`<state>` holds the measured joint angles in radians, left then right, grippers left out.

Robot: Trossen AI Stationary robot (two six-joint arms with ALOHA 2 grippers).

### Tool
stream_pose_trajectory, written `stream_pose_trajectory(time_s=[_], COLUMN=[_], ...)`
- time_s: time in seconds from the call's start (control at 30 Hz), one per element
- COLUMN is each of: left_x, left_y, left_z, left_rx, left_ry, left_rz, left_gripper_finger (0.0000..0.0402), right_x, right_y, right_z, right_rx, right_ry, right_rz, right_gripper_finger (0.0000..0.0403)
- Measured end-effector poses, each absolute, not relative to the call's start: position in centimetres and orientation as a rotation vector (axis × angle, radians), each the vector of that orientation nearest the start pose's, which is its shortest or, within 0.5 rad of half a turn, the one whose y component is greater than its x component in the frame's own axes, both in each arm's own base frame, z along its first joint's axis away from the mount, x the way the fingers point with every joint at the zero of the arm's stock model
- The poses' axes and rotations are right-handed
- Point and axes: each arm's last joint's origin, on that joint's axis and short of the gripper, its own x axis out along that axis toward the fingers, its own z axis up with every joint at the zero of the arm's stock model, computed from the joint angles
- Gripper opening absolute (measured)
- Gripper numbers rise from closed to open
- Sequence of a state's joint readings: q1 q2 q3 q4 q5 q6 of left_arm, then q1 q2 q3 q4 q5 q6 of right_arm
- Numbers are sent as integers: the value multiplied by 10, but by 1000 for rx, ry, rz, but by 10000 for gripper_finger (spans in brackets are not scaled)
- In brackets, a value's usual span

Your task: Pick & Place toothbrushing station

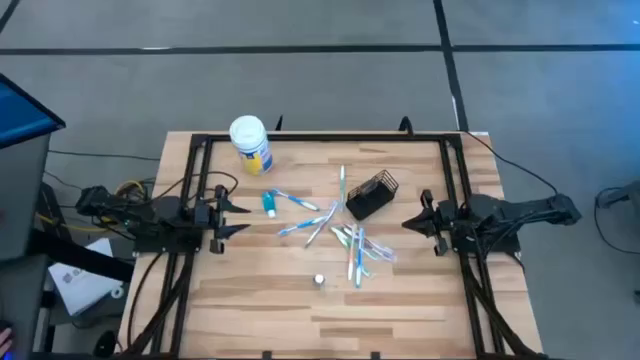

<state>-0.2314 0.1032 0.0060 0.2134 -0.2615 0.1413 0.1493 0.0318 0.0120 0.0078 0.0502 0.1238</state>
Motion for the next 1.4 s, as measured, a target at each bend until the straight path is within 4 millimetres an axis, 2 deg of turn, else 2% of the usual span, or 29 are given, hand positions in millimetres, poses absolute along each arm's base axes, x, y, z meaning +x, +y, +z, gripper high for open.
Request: stream_pose_trajectory(time_s=[0.97,1.17,1.4], left_x=[111,124,157], left_y=[-17,-19,-14], left_z=[174,195,218], left_rx=[76,68,201], left_ry=[-46,53,276], left_rz=[84,99,170], left_gripper_finger=[163,154,121], right_x=[98,98,98], right_y=[13,13,13], right_z=[166,166,166], right_rx=[122,120,120], right_ry=[18,18,18], right_rz=[98,98,98], right_gripper_finger=[1,1,1])
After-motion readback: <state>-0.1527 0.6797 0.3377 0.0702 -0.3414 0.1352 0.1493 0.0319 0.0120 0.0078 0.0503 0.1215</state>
